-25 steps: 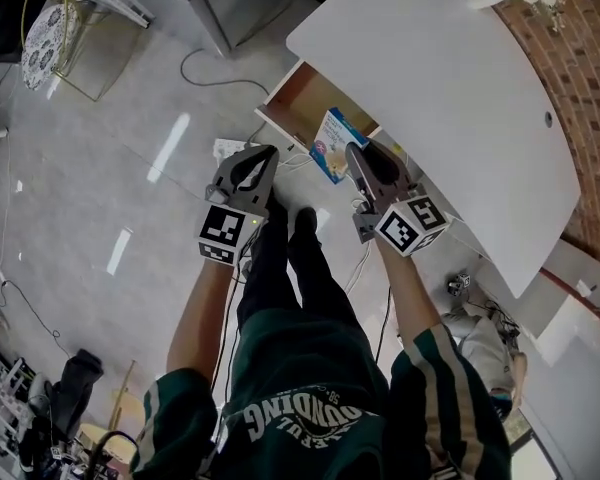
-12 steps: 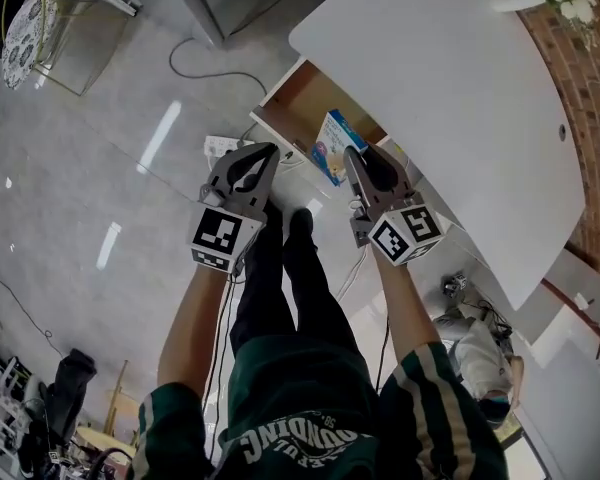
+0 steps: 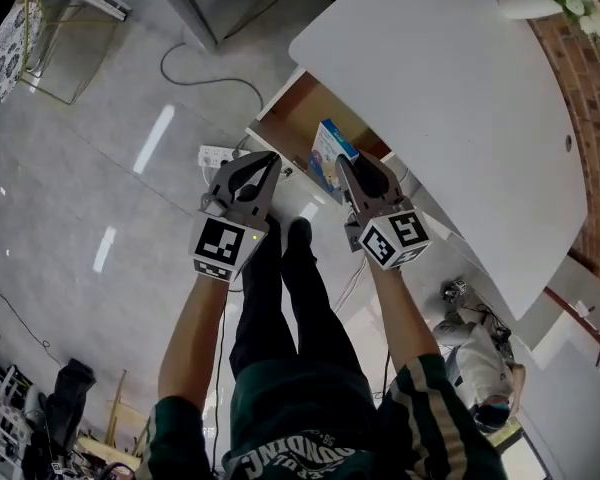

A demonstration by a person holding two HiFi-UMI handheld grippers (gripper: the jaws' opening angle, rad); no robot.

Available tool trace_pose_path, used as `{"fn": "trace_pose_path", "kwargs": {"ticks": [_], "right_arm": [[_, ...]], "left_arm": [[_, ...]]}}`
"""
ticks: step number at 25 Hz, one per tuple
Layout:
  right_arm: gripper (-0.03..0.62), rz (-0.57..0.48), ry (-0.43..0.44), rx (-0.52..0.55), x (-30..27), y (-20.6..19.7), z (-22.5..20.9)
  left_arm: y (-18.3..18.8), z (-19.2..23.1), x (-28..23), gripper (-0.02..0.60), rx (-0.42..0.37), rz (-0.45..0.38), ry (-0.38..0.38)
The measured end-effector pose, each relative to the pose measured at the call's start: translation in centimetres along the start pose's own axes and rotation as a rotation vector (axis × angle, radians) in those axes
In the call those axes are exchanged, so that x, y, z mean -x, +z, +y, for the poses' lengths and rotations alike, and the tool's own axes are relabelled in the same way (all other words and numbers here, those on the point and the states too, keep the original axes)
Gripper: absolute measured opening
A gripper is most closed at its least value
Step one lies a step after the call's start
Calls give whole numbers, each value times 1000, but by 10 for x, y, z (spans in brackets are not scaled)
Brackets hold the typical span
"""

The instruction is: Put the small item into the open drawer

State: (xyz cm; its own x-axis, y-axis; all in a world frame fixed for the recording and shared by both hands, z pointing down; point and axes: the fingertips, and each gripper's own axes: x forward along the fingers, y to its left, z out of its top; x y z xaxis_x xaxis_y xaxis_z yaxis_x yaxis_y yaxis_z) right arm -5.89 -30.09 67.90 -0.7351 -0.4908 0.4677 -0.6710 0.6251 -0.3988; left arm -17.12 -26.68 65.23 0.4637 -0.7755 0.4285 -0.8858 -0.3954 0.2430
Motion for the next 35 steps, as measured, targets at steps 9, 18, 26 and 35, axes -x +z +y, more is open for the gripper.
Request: {"fn": "trace_pose_path", "kwargs": {"ticks": [9,18,26,35], "right_arm": [[111,33,-59,16,-39,-28,-32],[110,91,-75,70,-69,-51,-43],[110,135,-60,100,-107,-66,-57],[110,138,-64,80,-131,-76,-74]], "left_arm": [[-16,15,-26,20,5,2,-18],[-40,15,-25,21,27,34,-37],[-58,22,-28,20,37,66,-46],[-67,28,-33,21,40,84,-58]]}}
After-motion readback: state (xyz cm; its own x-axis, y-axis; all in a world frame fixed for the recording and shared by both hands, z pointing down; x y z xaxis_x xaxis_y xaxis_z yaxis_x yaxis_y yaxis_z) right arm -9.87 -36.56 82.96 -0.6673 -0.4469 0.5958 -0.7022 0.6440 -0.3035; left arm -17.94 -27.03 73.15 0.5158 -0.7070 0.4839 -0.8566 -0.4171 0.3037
